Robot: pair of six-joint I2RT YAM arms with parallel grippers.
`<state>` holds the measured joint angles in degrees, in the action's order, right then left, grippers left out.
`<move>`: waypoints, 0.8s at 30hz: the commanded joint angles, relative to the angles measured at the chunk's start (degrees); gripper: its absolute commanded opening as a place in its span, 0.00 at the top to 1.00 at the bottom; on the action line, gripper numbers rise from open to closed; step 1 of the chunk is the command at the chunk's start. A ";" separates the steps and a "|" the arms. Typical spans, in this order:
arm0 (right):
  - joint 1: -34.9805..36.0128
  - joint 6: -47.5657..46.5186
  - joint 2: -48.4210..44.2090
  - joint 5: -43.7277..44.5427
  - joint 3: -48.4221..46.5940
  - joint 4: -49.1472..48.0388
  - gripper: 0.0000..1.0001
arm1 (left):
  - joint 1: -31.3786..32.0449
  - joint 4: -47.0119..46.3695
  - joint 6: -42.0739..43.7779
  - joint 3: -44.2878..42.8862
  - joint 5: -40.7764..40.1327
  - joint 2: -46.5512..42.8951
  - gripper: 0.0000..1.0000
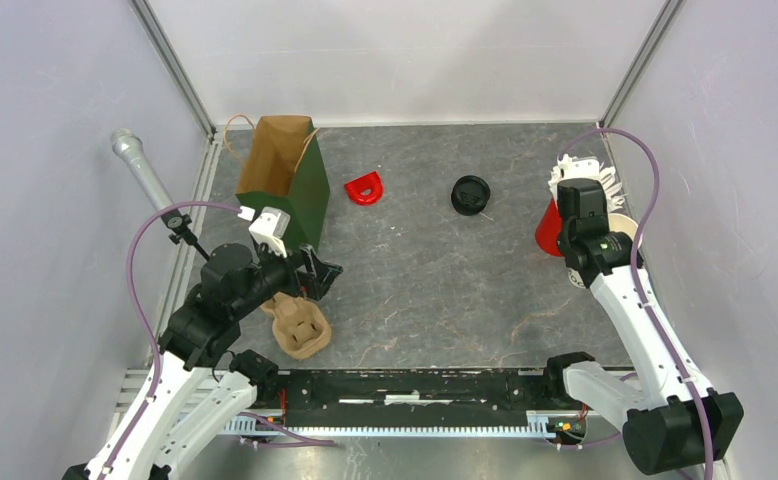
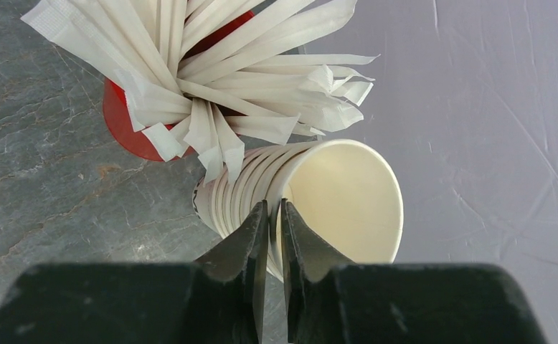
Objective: Pack the takeout coffee
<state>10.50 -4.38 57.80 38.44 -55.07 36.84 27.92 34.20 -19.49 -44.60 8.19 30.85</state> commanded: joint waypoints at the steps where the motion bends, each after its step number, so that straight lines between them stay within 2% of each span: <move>1: -0.21 0.21 -0.93 0.32 0.22 -1.47 0.81 | -0.21 -1.16 -0.80 0.21 1.65 0.16 0.00; 3: -0.26 0.24 -0.98 0.81 0.22 -1.33 0.82 | -0.23 -1.15 -0.82 0.26 1.66 0.25 0.00; 9: -0.27 -0.80 -1.86 2.94 -0.41 -1.19 0.95 | -0.24 -1.15 -0.77 0.29 1.57 0.18 0.00; 24: -0.22 -2.22 0.76 5.66 -7.31 4.16 0.96 | -0.24 -1.15 -0.90 0.21 1.65 0.36 0.00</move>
<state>10.44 -5.69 57.71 40.71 -57.54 39.55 27.92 34.20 -19.49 -44.60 8.21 30.89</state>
